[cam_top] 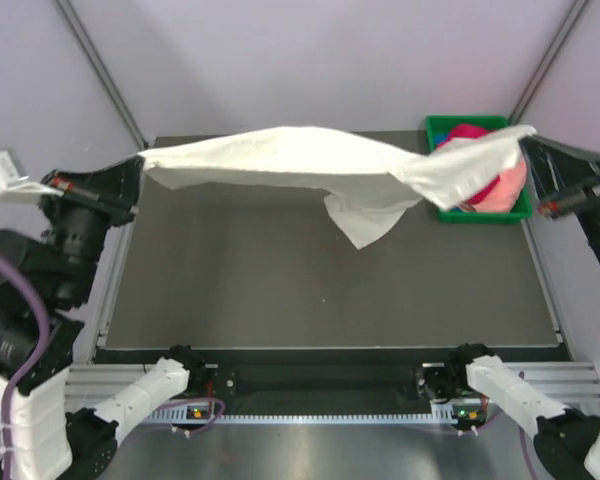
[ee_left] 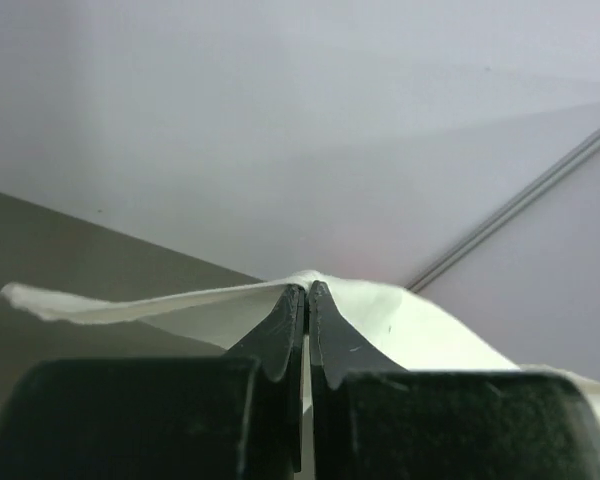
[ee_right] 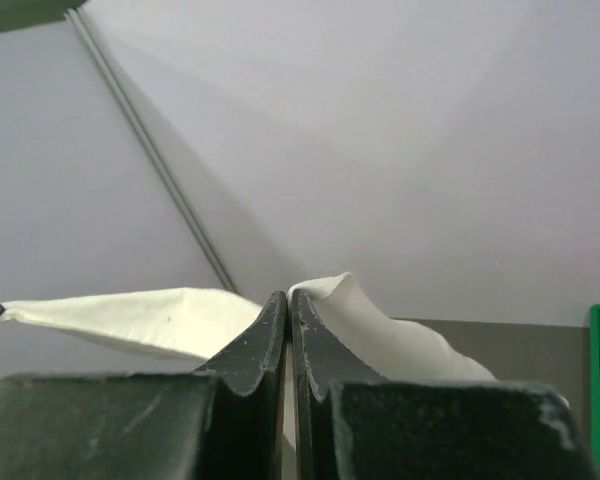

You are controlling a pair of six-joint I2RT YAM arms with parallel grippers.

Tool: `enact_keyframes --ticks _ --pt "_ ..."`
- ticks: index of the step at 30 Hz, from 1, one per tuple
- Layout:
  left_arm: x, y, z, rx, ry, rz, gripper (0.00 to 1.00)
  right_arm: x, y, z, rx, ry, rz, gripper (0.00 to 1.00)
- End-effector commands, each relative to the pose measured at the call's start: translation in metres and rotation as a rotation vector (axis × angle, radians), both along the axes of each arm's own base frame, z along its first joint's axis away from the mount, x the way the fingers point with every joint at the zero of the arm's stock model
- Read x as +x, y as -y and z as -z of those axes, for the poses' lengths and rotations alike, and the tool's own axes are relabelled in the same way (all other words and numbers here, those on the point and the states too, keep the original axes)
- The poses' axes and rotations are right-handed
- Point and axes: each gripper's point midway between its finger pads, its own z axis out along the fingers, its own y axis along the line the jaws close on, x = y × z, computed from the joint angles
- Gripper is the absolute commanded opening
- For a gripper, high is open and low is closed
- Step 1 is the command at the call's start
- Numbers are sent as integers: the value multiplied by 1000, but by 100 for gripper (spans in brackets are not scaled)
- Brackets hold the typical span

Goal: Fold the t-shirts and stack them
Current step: Flatten the tshirt out

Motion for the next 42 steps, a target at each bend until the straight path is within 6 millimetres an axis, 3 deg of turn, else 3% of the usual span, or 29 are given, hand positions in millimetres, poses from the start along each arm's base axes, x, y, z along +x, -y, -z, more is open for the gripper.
enact_keyframes --ticks 1,6,9,13,16,17,19,20,21,22,23,24,25,26,28,29,30,31,32,33,34,35,36,37,38,39,40,41,42 --pt "-30 1 -22 -63 90 76 0 -57 17 -4 52 63 -7 0" --pt "-82 -8 -45 -119 180 157 0 -118 34 -11 97 131 -16 0" --pt "-99 -6 -58 -152 211 209 0 -145 47 -20 142 163 0 0" --pt "-112 -3 -72 -151 245 244 0 -161 52 -36 168 203 0 0" --pt "-94 -5 -75 -125 234 190 0 -139 50 -50 142 214 23 0" --pt "-84 -4 -79 -124 243 169 0 -115 44 -50 126 181 28 0" --pt "-36 13 -61 -74 156 156 0 -76 43 -51 96 146 82 0" --pt "-18 19 -53 -59 125 142 0 -35 32 -43 58 81 101 0" --pt "19 30 -26 -24 32 118 0 -13 26 -38 32 51 117 0" --pt "38 31 -11 1 -10 85 0 31 11 -23 -23 -18 125 0" --pt "58 25 6 14 -55 6 0 51 1 -15 -53 -48 115 0" --pt "88 30 42 48 -123 -32 0 75 -11 2 -83 -93 98 0" --pt "102 29 61 72 -162 -67 0 104 -28 13 -113 -111 62 0" --pt "119 29 101 114 -241 -102 0 129 -41 41 -145 -166 45 0" --pt "147 22 138 159 -307 -202 0 174 -63 69 -177 -189 7 0" --pt "165 22 181 214 -391 -243 0 196 -72 99 -201 -238 -6 0" --pt "175 16 200 238 -427 -287 0 213 -76 113 -210 -252 -11 0" --pt "188 -3 214 232 -448 -361 0 244 -93 138 -228 -272 -49 0" --pt "199 -12 235 234 -489 -388 0 260 -101 154 -240 -289 -72 0" --pt "215 -17 278 233 -579 -401 0 277 -108 169 -248 -303 -88 0" --pt "228 -19 296 202 -605 -378 0 294 -115 177 -249 -293 -105 0" --pt "239 -43 315 161 -649 -406 0 325 -125 210 -264 -340 -114 0" --pt "255 -50 351 131 -720 -403 0 342 -129 224 -266 -355 -115 0" --pt "266 -64 367 81 -750 -380 0 372 -139 268 -283 -412 -132 0" --pt "280 -69 376 54 -747 -373 0 386 -142 283 -289 -424 -137 0" --pt "297 -70 403 31 -790 -362 0 402 -142 281 -282 -403 -134 0" --pt "307 -87 412 4 -796 -361 0 425 -147 318 -277 -435 -144 0" --pt "325 -81 413 -20 -766 -291 0 435 -149 327 -265 -434 -151 0" --pt "342 -79 425 -20 -769 -249 0 450 -144 316 -235 -396 -144 0"
